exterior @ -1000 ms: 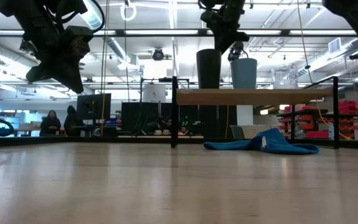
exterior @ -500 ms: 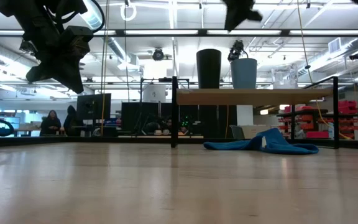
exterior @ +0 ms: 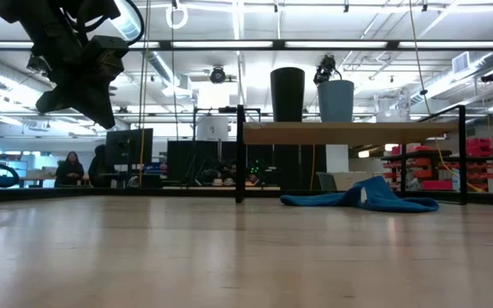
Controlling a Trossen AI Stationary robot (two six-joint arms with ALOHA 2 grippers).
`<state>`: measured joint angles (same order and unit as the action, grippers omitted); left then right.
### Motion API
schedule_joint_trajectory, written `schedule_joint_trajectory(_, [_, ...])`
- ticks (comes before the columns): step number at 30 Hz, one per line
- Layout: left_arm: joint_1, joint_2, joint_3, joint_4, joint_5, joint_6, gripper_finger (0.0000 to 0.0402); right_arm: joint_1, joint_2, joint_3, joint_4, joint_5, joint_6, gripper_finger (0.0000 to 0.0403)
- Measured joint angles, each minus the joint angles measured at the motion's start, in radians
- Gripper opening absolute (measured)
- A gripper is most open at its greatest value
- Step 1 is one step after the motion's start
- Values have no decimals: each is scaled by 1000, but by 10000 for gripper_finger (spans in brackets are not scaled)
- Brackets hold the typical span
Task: Stack small to large cups/mugs on shelf
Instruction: Return to Home Position
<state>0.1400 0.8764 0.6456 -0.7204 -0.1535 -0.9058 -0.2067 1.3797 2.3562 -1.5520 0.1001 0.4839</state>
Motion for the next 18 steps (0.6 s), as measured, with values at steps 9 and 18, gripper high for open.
schedule_joint_trajectory(9, [0,0,0,0,0,0,28,212,-128,-53,-19,37,112,73])
schedule_joint_trajectory(18, [0,0,0,0,0,0,36,307,-248,-391,45,243,256,73])
